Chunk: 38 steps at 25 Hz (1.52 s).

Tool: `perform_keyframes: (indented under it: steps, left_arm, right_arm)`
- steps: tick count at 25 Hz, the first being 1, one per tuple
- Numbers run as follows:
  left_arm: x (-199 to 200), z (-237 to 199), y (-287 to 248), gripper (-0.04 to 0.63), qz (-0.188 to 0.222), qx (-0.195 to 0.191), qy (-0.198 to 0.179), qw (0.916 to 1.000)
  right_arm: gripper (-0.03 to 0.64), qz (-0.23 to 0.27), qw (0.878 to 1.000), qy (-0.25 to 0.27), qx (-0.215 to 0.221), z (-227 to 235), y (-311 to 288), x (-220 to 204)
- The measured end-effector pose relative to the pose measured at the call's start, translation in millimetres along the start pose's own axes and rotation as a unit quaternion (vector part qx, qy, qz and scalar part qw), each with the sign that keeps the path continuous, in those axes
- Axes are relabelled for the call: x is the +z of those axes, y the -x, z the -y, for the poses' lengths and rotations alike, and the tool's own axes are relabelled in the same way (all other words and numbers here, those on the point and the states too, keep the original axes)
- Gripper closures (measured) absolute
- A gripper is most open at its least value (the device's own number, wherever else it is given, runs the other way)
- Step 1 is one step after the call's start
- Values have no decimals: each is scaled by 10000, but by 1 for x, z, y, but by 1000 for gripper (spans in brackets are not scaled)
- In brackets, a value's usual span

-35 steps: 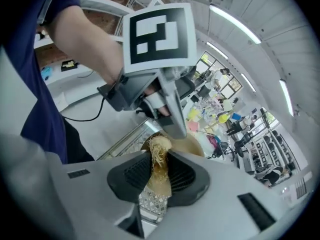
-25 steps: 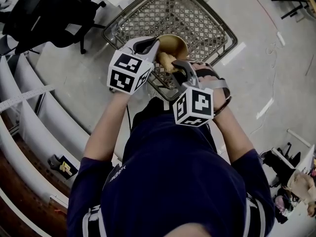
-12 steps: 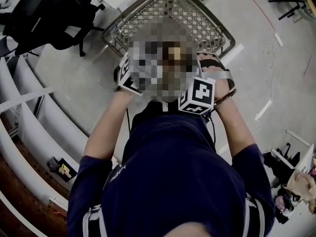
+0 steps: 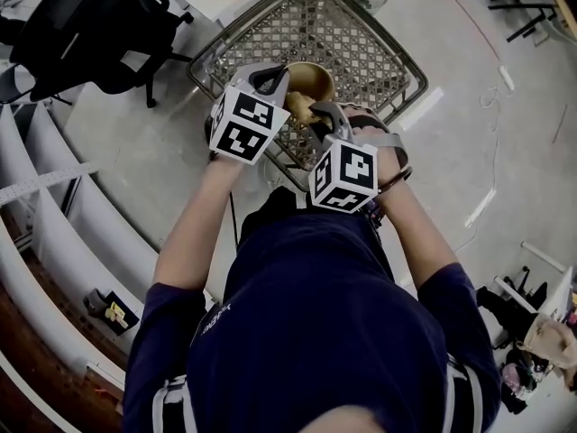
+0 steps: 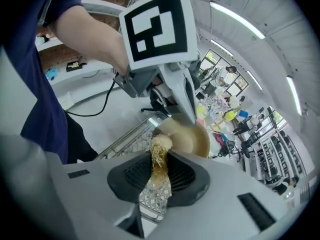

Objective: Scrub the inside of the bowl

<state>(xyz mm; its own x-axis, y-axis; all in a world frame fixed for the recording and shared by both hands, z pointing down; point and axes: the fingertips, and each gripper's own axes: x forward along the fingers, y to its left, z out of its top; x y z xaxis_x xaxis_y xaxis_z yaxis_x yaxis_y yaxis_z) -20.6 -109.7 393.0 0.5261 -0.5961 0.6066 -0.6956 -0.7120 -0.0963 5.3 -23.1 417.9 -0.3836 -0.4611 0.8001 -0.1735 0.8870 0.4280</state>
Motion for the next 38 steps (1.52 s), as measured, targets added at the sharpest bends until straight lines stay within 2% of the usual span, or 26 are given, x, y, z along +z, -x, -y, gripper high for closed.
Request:
perform_keyframes:
  steps: [3, 7, 11, 15, 18, 23, 25, 29, 32, 34, 36, 38]
  left_arm:
    - [-4, 7, 2, 584, -122, -37, -147, 9998]
    - [-9, 16, 1, 584, -247, -33, -380, 9990]
    - [-3, 18, 1, 584, -179, -2, -439, 9989]
    - [5, 18, -1, 584, -48, 30, -322, 9995]
    - [10, 16, -1, 583, 135, -63, -9, 9999]
    - [11, 11, -1, 583, 514, -329, 850, 9945]
    - [6, 10, -3, 583, 539, -501, 1205, 9900]
    - [-13, 26, -11, 583, 426, -1186, 1954, 9726]
    - [-29, 35, -15, 584, 197, -1319, 2066, 9693]
    - [-34, 33, -16, 584, 123, -1265, 2148, 9684]
    - [-38, 28, -16, 584, 46, -1141, 2134, 9703]
    - [-40, 21, -16, 584, 17, -1044, 2181, 9703]
  right_arm:
    - [546, -269, 9990, 260, -250, 17, 2, -15]
    - [546, -362, 9960, 446, -689, 37, 8, -22]
    - [546, -405, 9971, 479, -425, 15, 1, -24]
    - [546, -96, 9997, 222, -100, -7, 1, -10]
    - [546, 276, 9995, -136, -105, -6, 7, 6]
    - [546, 580, 9967, -548, -129, 9, 17, 8]
    - [546, 587, 9966, -567, -115, 12, 19, 3]
    - [546, 259, 9983, -334, -389, 26, 14, -18]
    - [546, 88, 9982, -233, -547, 37, 13, -27]
    - [546, 165, 9982, -398, -423, 37, 14, -29]
    - [546, 462, 9953, -845, -137, 34, 17, -27]
    - [546, 887, 9855, -1442, 142, 37, 25, -24]
